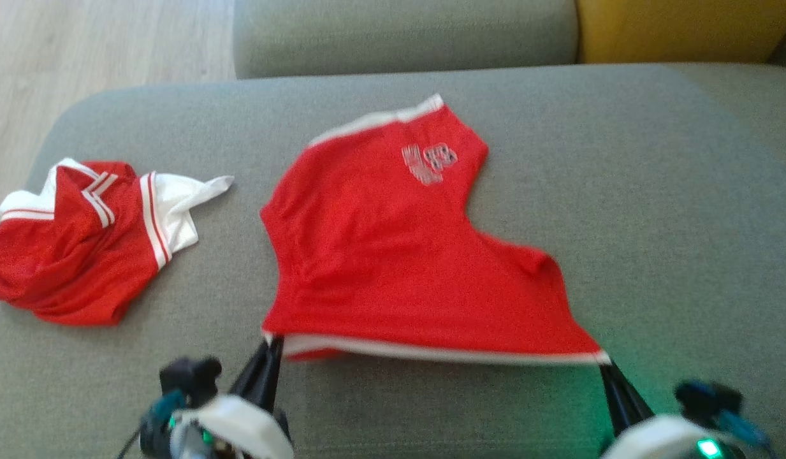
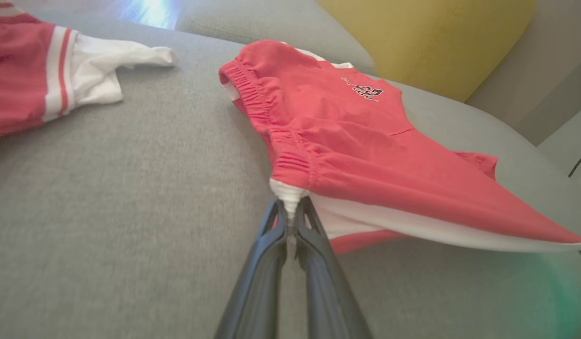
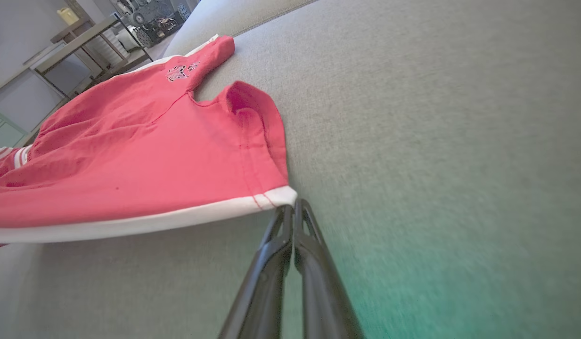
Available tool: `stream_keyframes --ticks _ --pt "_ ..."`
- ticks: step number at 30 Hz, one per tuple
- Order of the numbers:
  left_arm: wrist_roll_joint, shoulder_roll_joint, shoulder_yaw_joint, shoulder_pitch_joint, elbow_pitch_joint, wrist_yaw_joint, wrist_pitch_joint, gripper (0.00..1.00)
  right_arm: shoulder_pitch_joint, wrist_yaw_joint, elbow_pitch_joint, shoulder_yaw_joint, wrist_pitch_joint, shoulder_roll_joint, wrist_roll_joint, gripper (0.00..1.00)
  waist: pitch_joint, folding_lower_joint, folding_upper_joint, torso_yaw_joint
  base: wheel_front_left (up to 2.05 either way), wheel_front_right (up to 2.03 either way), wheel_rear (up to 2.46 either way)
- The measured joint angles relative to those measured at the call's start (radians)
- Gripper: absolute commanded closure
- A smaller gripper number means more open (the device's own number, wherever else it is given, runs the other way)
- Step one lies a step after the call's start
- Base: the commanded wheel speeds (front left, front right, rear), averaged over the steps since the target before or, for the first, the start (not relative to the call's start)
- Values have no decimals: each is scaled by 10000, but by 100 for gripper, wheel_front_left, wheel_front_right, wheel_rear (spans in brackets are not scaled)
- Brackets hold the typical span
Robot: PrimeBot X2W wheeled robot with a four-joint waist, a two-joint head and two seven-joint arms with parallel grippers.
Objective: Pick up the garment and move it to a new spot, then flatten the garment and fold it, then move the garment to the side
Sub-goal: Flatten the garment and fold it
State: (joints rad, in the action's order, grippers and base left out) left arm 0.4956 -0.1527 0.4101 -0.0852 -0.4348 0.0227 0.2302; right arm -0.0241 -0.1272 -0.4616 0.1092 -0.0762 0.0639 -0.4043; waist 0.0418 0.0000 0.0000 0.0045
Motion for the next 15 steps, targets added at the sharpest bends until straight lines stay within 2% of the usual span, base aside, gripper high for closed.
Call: stream_keyframes --ticks 6,7,11,15 --pt "228 -359 -17 2071 2266 -823 -957 100 -3449 0 4767 -941 2405 -242 725 100 -440 0 0 -90 0 0 0" --pt "282 -487 -27 2553 2995 -1097 -1266 100 -4096 0 5904 -1014 2836 -249 671 100 -487 -1 0 -113 0 0 0" --pt "282 -759 -23 2922 4115 -1360 -1875 100 -4427 0 7066 -1204 3296 -259 550 100 -463 0 0 -65 0 0 0" --pt "391 -913 -27 2821 4673 -1429 -2401 100 -4077 0 7168 -1369 3317 -263 550 100 -328 0 0 68 0 0 0"
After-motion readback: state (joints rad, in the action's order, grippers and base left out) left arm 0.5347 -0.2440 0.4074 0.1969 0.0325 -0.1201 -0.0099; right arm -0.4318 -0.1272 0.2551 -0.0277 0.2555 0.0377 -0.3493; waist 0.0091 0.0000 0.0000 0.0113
